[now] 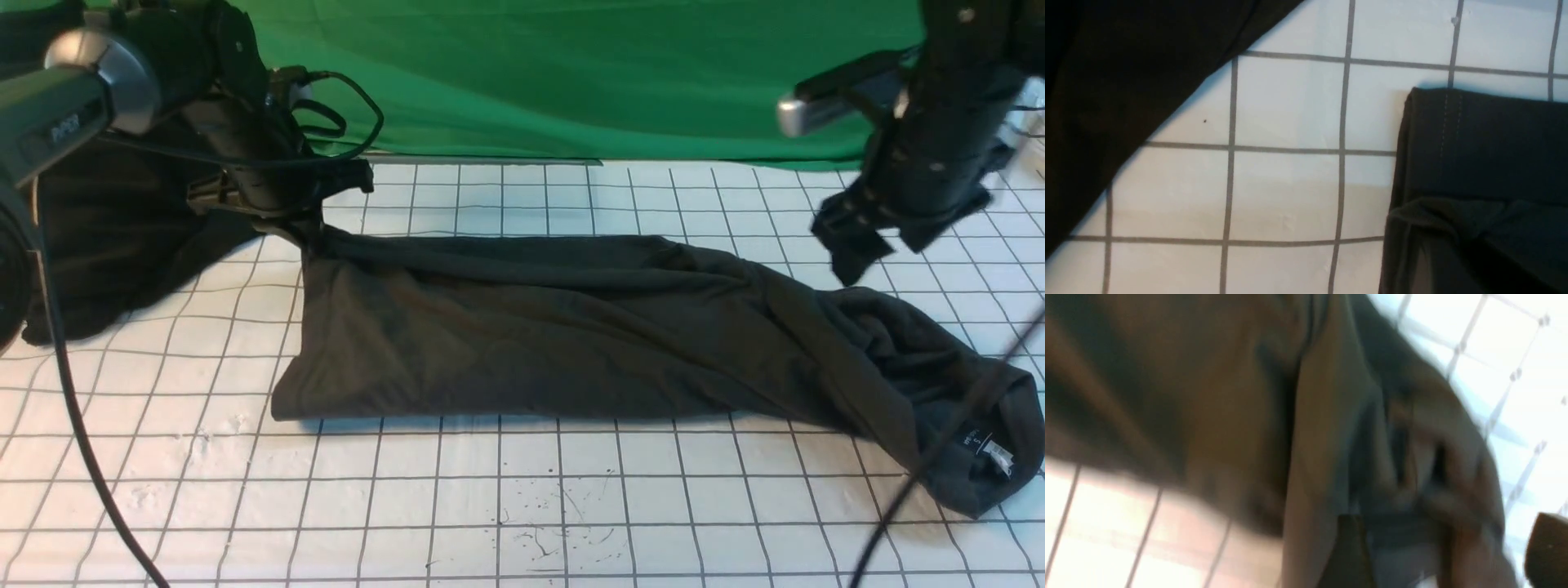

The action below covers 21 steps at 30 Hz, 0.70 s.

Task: Fold a long-sleeved shirt over a white checkered tablecloth.
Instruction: 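Fold the black garment in half by bringing its near edge over to the far edge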

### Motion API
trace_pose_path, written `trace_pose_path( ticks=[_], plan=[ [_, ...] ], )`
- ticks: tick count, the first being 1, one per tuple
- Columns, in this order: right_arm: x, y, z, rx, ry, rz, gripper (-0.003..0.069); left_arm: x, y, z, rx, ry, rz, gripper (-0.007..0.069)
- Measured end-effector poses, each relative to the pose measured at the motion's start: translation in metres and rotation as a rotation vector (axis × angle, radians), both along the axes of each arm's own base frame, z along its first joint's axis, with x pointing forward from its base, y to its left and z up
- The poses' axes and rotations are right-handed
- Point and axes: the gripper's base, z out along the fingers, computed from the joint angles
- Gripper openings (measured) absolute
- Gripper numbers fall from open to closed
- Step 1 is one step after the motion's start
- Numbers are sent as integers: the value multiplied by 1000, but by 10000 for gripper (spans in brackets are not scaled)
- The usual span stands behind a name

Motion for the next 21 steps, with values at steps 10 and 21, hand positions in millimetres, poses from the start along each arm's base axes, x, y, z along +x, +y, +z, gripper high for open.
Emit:
trace_pose_path(
  ticks=[10, 21],
  plan=[
    [-42, -8, -51, 58, 108, -43, 498, 1, 0, 1, 6, -9, -21, 30],
    [-34, -19, -77, 24, 156, -24, 36, 1, 0, 1, 27, -12, -51, 30]
  ],
)
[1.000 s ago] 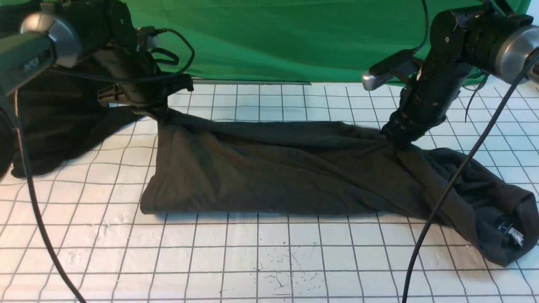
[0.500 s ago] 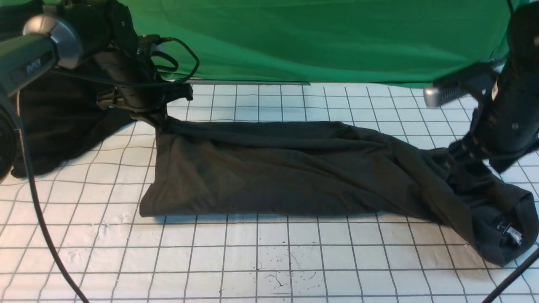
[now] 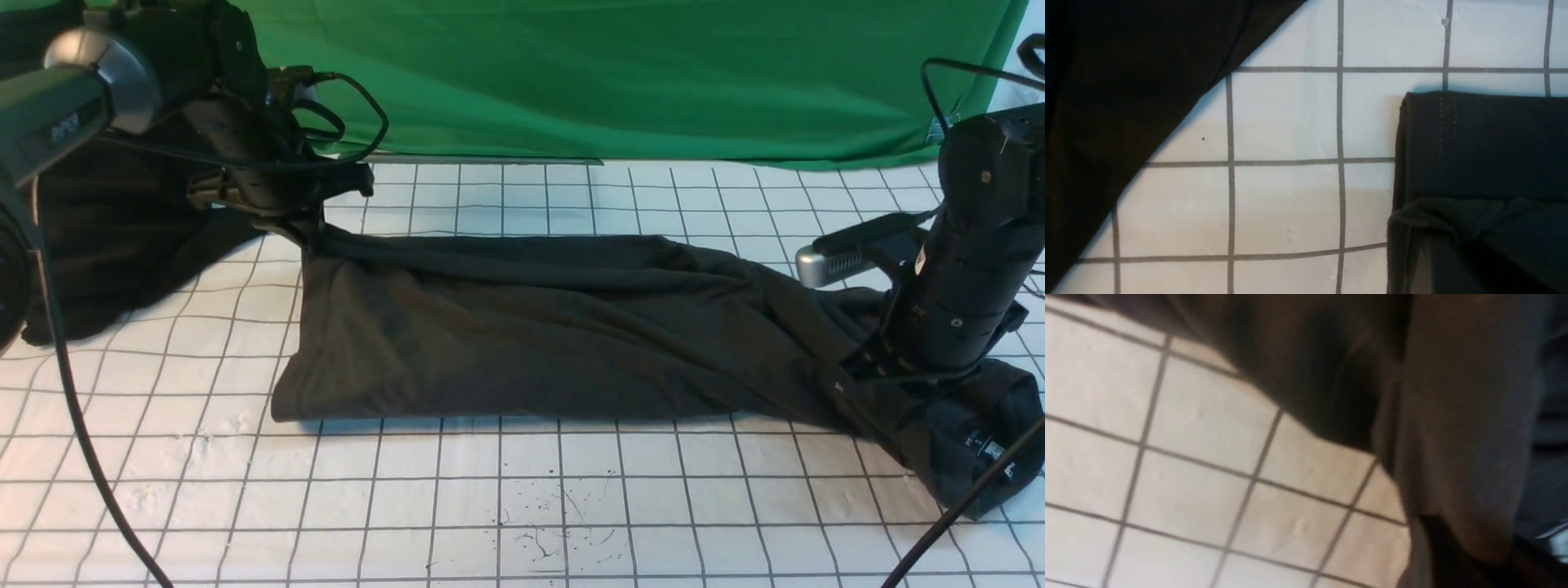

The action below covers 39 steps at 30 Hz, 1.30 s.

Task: Fold a long-sleeved shirt over a white checkered tablecloth.
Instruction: 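Fold the black garment in half by bringing its near edge over to the far edge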

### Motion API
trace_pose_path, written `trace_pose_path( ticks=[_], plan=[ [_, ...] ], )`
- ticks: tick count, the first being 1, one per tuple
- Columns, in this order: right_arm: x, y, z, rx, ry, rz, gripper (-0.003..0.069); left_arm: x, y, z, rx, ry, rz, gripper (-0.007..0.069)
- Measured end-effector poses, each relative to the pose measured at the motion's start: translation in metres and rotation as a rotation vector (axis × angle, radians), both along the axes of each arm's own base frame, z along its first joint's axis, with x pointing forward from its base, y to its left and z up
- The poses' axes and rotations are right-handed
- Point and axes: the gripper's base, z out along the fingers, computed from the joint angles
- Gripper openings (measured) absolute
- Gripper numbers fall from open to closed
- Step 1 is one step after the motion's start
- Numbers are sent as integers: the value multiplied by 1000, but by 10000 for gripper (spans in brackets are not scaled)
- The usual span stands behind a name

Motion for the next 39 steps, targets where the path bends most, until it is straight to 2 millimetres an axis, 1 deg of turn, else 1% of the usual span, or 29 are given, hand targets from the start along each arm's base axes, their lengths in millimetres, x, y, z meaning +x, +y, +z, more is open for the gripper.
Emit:
trace_pose_path(
  ticks=[1, 2, 7, 8, 9, 10, 13, 16, 17, 18, 19, 21, 22, 23, 24, 26, 28, 29, 30, 31, 32, 33, 34, 35, 36, 37, 38, 39],
  plan=[
    [1, -5, 4, -11, -13, 3, 19, 0, 0, 0, 1, 0, 0, 30],
    [2, -7, 5, -13, -17, -1, 17, 0, 0, 0, 1, 0, 0, 30],
    [25, -58, 27, -50, -118, -94, 9, 2, 0, 1, 2, -21, -4, 30],
    [31, -71, 29, -53, -132, -117, 9, 2, 0, 1, 3, -27, -4, 30],
    [37, -79, 32, -54, -149, -131, 9, 3, 0, 1, 3, -32, -4, 30],
    [43, -89, 31, -56, -155, -149, 9, 3, 0, 2, 1, -42, -5, 30],
    [63, -101, 29, -59, -177, -160, 9, 6, -1, 3, -9, -68, -3, 30],
    [80, -104, 19, -66, -176, -130, 17, 8, -1, 4, -14, -99, -3, 30],
    [84, -104, 14, -65, -173, -123, 25, 9, -1, 4, -15, -111, -2, 30],
    [85, -104, 13, -65, -172, -122, 30, 9, -1, 4, -15, -111, -2, 30],
    [92, -105, 8, -67, -181, -115, 61, 10, -1, 5, -17, -129, -2, 30],
    [100, -106, 4, -79, -208, -105, 118, 12, -2, 6, -19, -147, -2, 30],
    [104, -107, 2, -86, -230, -99, 157, 13, -2, 7, -20, -159, -1, 30],
    [106, -107, 2, -86, -240, -97, 166, 13, -2, 7, -20, -161, -1, 32],
    [110, -107, 2, -92, -270, -91, 230, 14, -2, 8, -22, -176, -1, 37],
    [115, -108, 4, -96, -320, -85, 322, 16, -2, 8, -23, -193, 0, 56],
    [117, -108, 7, -100, -343, -85, 377, 16, -2, 8, -24, -201, -1, 87],
    [120, -109, 14, -105, -364, -96, 421, 17, -2, 9, -23, -211, -1, 148],
    [120, -109, 15, -105, -365, -102, 432, 17, -2, 9, -19, -218, -4, 191],
    [120, -109, 17, -105, -365, -106, 433, 18, -2, 9, -16, -220, -5, 201],
    [120, -110, 28, -104, -373, -132, 442, 19, -1, 11, 5, -243, -13, 291],
    [120, -110, 36, -100, -372, -159, 444, 19, 0, 13, 16, -250, -17, 343],
    [119, -110, 39, -99, -370, -166, 444, 19, 0, 14, 18, -252, -18, 343],
    [116, -111, 53, -93, -373, -205, 441, 18, 0, 19, 25, -252, -20, 412],
    [113, -110, 64, -86, -365, -226, 430, 17, 1, 24, 25, -245, -17, 451],
    [108, -110, 74, -84, -347, -235, 413, 14, 1, 32, 20, -231, -13, 479],
    [100, -108, 88, -72, -331, -239, 369, 8, 0, 44, 3, -189, -9, 490],
    [98, -107, 89, -69, -328, -237, 350, 8, 0, 45, 2, -192, -8, 489]
  ],
)
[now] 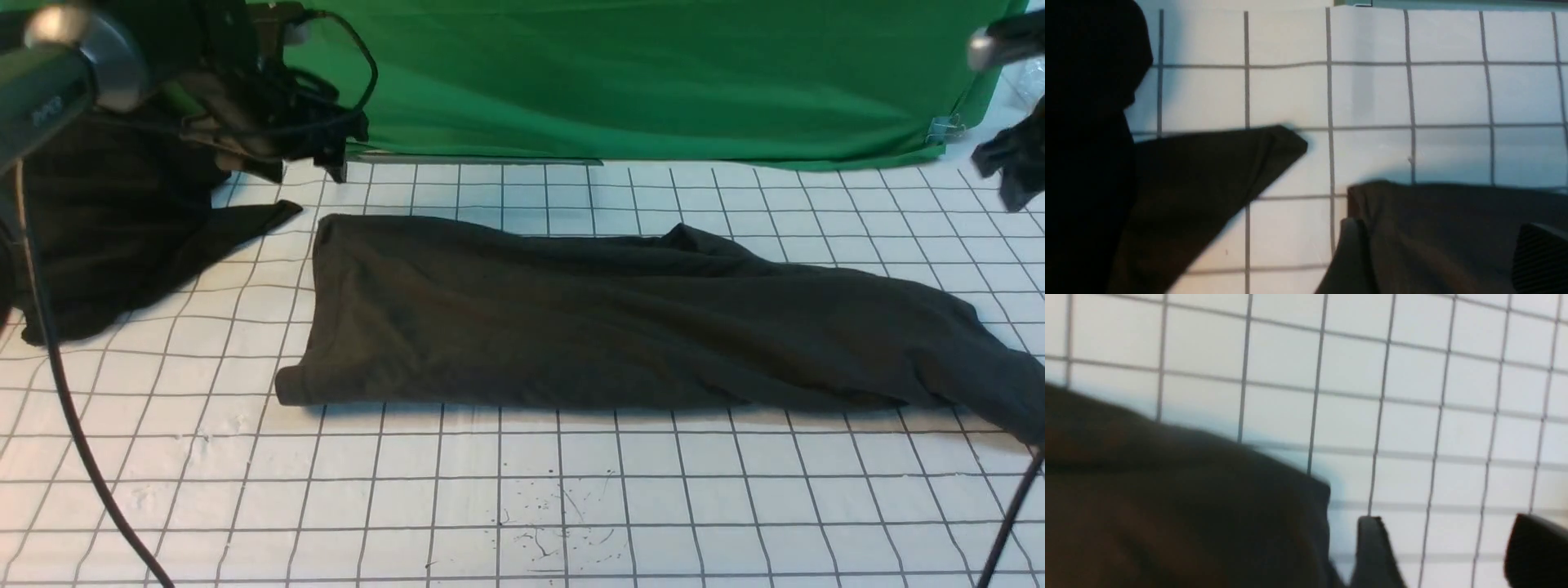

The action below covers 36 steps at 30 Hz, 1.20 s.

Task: Fold a long-sleeved shirt over a white checkered tablecloth.
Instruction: 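Fold the black garment in half by bringing its near edge over to the far edge, then pull the folded dark garment lengthwise by its ends to straighten it flat on the table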

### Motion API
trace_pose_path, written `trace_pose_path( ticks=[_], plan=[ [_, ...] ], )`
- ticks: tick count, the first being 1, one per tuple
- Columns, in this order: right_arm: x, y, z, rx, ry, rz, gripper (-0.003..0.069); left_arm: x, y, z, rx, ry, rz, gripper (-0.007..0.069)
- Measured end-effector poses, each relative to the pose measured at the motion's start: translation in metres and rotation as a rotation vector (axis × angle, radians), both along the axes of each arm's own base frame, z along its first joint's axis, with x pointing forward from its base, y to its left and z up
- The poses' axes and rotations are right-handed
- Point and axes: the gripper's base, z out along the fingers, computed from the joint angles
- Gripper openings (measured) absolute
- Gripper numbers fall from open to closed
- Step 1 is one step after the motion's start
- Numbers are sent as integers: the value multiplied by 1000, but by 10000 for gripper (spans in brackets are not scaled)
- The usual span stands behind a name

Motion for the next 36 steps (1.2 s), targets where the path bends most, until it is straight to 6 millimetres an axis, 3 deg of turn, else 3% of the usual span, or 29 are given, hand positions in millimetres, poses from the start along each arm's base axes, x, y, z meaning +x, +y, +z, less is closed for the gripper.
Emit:
trace_pose_path(
  ticks=[2, 3, 4, 5, 6, 7, 8, 9, 10, 12, 14, 18, 23, 24, 29, 33, 36],
  plan=[
    [-18, 7, 19, 53, 9, 9, 195, -19, -6, 21, -30, 105, -48, 422],
    [-28, 10, 27, 74, 5, 17, 111, -28, -10, 29, -32, 145, -80, 340],
    [-30, 11, 28, 77, 7, 17, 111, -31, -11, 29, -29, 164, -89, 323],
    [-46, 15, 28, 92, 33, 24, 43, -42, -17, 33, -15, 203, -128, 176],
    [-47, 15, 31, 94, 26, 24, 38, -44, -18, 33, -13, 210, -133, 144],
    [-64, 16, 27, 100, 64, 24, 18, -55, -23, 29, -3, 251, -159, 68],
    [-69, 15, 25, 100, 77, 21, 15, -59, -24, 27, 0, 267, -164, 54],
    [-86, 11, 15, 104, 128, 3, 10, -76, -28, 14, 10, 344, -182, 17],
    [-89, 10, 10, 106, 144, -1, 10, -80, -29, 15, 11, 346, -185, 15],
    [-111, -2, -6, 122, 196, -53, 12, -102, -32, -2, 12, 408, -199, 3],
    [-125, -10, -18, 158, 225, -102, 40, -117, -31, -11, 3, 410, -199, 11],
    [-130, -12, -24, 186, 235, -123, 123, -122, -28, -22, -2, 411, -175, 83],
    [-130, -11, -25, 201, 233, -120, 216, -125, -25, -32, 13, 415, -134, 295],
    [-130, -10, -25, 208, 232, -118, 233, -125, -22, -37, 33, 408, -105, 404],
    [-129, -10, -25, 212, 232, -111, 239, -126, -20, -49, 44, 409, -83, 589],
    [-129, -10, -25, 212, 238, -111, 248, -124, -22, -63, 35, 442, -79, 591],
    [-127, -10, -33, 218, 265, -120, 251, -123, -24, -77, 17, 483, -89, 447]
  ],
)
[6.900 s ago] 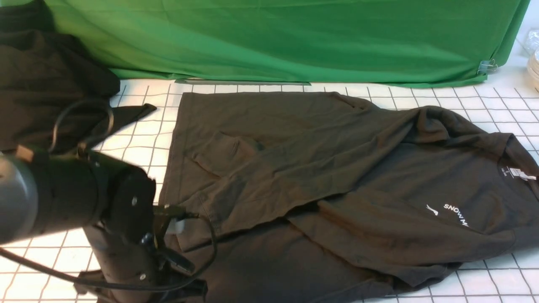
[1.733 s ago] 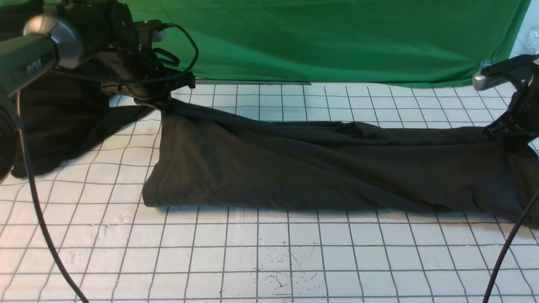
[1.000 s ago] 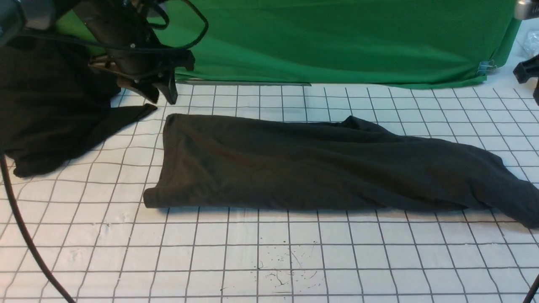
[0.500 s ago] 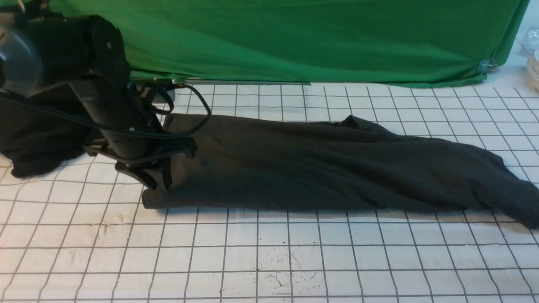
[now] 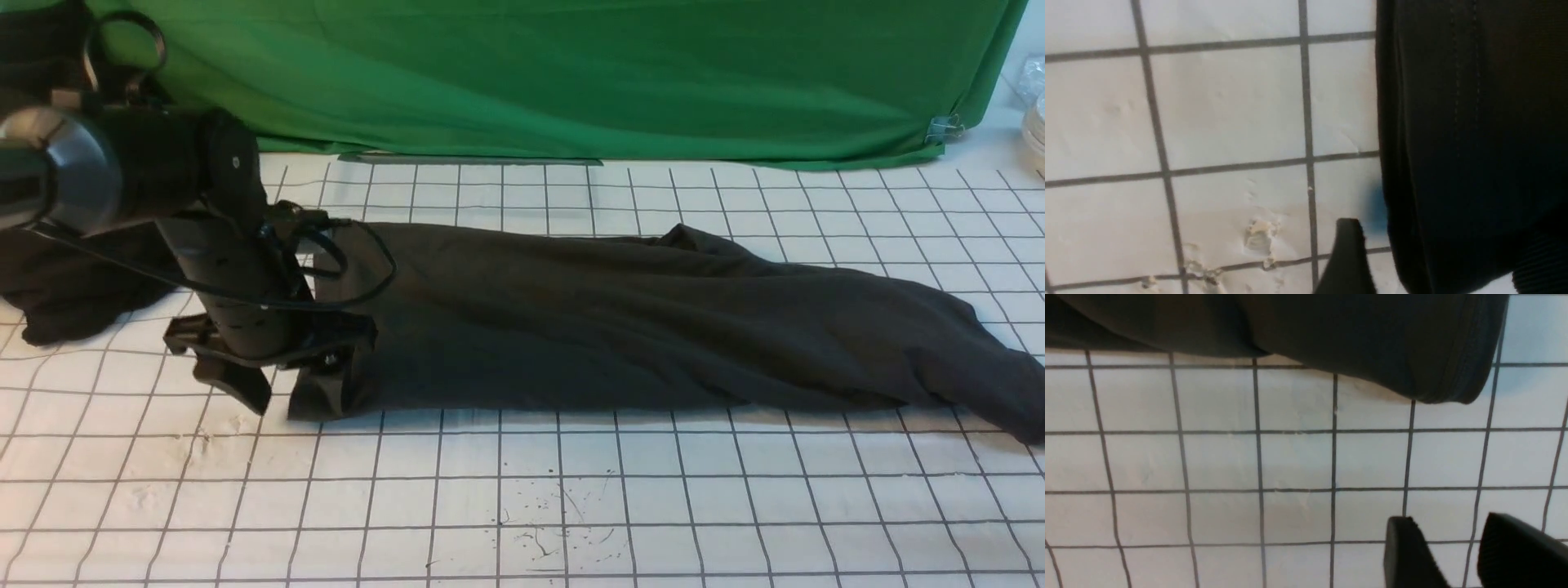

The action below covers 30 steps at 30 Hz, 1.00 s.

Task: Fold a long-sleeved shirt over a white checkered tablecloth.
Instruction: 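Pull the folded dark garment lengthwise by its ends to straighten it flat on the table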

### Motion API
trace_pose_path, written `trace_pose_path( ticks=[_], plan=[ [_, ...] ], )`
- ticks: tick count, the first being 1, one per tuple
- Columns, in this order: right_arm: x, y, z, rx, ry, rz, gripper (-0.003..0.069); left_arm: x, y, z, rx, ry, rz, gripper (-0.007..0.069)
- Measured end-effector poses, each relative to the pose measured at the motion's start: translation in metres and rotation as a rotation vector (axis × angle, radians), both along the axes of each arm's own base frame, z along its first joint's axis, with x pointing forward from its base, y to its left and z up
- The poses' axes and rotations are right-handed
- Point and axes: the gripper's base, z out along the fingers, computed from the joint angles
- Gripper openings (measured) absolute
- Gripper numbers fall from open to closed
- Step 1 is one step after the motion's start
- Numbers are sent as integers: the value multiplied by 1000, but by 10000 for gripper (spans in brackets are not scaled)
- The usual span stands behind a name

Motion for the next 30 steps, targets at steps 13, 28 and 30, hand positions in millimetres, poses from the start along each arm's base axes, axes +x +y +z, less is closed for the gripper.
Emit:
trace_pose_path(
  ticks=[13, 28, 30],
  plan=[
    [29, -22, -56, -5, 34, -74, 544, 3, 6, 2, 6, 17, -97, 14],
    [45, -25, -109, 5, 100, 10, 123, 3, 15, 3, 55, 23, -114, 14],
    [45, -25, -101, 0, 95, 24, 48, 3, 16, 8, 67, 10, -121, 14]
  ],
)
